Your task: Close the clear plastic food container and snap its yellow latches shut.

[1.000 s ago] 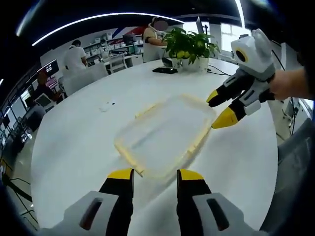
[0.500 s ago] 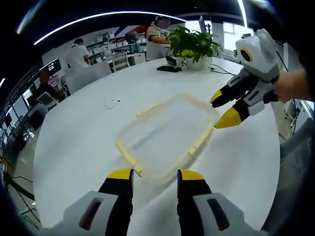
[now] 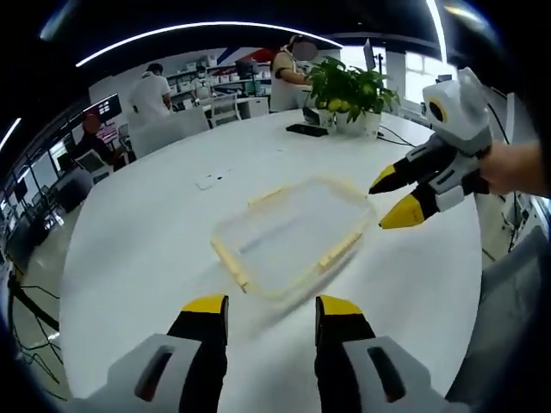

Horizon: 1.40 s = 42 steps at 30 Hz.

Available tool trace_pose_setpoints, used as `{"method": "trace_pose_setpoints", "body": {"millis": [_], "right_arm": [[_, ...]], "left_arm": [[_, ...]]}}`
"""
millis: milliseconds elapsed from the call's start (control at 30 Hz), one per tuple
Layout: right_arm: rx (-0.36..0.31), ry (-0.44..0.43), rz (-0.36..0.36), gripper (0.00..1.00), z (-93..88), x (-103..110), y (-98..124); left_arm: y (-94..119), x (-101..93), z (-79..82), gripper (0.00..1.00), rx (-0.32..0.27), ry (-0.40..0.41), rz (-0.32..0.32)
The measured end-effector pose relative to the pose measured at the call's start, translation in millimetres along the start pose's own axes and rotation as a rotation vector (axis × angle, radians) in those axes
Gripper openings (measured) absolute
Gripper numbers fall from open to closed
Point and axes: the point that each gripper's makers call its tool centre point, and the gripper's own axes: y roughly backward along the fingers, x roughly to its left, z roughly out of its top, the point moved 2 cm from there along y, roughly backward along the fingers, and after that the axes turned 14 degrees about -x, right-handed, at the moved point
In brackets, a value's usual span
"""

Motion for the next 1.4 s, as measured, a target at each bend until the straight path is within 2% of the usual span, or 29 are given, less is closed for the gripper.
{"method": "trace_pose_setpoints", "body": {"millis": [167, 267, 467, 700, 1067, 1300, 1400], "right_arm": [[-0.024, -0.016, -0.017, 0.4, 5.1, 9, 16], [-0.039, -0.028, -0.025, 0.42, 6.9, 15, 27], [-0.075, -0.05, -0.056, 0.44, 6.1, 24, 47], [-0.125, -0.066, -0.083, 0.46, -0.7, 38, 75], [-0.159, -0.081, -0.124, 0.49, -17.3, 46, 115], [-0.185, -0.079, -0.145, 0.52, -20.8, 47, 132], [-0.206, -0.077, -0.175, 0.52, -21.1, 44, 135]], "left_arm": [[24, -1.5, 0.8, 0.37, -0.021, 0.027, 0.029], [44, -1.5, 0.6, 0.39, -0.05, 0.111, 0.072], [78, -4.8, 0.9, 0.4, -0.114, 0.188, 0.121], [111, -24.1, -11.7, 0.41, -0.136, 0.199, 0.118], [135, -43.1, -28.7, 0.42, -0.136, 0.219, 0.13], [142, -56.5, -28.2, 0.42, -0.16, 0.222, 0.132], [145, -65.1, -28.1, 0.42, -0.162, 0.217, 0.121]]}}
